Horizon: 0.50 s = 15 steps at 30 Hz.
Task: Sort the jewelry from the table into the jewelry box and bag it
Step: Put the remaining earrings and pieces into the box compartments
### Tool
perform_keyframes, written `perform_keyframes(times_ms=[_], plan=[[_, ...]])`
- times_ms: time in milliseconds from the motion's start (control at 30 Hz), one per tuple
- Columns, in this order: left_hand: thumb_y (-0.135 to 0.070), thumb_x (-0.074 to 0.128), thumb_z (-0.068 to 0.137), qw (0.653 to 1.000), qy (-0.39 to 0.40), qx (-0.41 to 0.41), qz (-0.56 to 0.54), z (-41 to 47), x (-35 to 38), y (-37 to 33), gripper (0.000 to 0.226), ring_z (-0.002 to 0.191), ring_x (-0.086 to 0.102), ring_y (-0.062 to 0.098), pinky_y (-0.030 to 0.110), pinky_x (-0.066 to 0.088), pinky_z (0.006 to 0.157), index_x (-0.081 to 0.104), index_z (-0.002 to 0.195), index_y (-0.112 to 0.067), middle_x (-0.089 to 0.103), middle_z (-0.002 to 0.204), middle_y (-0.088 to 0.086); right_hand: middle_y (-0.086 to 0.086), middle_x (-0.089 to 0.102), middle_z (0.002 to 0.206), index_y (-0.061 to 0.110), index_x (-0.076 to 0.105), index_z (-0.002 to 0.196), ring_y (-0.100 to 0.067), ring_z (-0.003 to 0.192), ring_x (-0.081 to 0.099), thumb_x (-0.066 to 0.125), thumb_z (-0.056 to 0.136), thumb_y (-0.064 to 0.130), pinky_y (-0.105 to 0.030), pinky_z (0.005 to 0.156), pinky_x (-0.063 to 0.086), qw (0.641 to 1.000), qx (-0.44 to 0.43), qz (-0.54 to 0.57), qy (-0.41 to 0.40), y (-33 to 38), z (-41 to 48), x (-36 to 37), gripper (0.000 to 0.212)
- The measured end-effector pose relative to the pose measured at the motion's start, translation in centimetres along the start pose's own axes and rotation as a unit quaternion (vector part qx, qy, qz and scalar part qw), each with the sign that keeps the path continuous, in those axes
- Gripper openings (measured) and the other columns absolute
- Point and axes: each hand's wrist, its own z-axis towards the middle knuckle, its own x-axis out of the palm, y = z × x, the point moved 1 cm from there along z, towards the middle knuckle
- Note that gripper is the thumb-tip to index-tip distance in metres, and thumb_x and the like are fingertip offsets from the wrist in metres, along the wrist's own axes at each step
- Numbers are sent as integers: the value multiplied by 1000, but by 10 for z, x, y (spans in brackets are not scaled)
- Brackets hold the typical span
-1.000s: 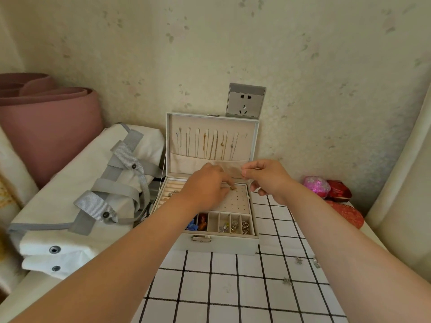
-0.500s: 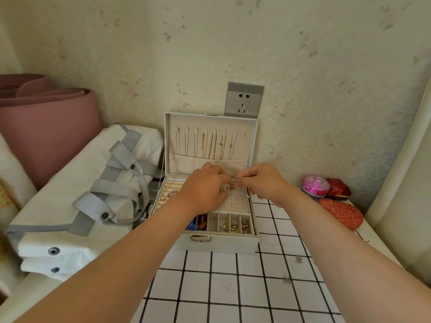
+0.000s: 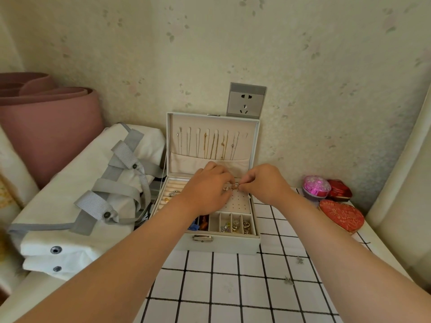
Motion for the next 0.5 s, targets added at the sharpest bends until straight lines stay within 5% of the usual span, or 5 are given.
perform_keyframes(times_ms=[267,500], plan=[[-37,51,95,998,50,-17,26,0,5,0,44,123,40,16,36,39,99,54,137,-25,55,131,-5,7,69,82,22,74,78,-14,78,64,68,84,16,-37,72,57,982,-93,-163,-16,7,-5,5,11],[-37,50,94,998,63,-22,16,1,6,1,42,118,43,17,37,41,96,57,134,-25,58,126,-3,7,68,86,23,74,79,-13,81,64,67,84,17,-33,72,55,978,-111,-173,14,8,-6,3,10]])
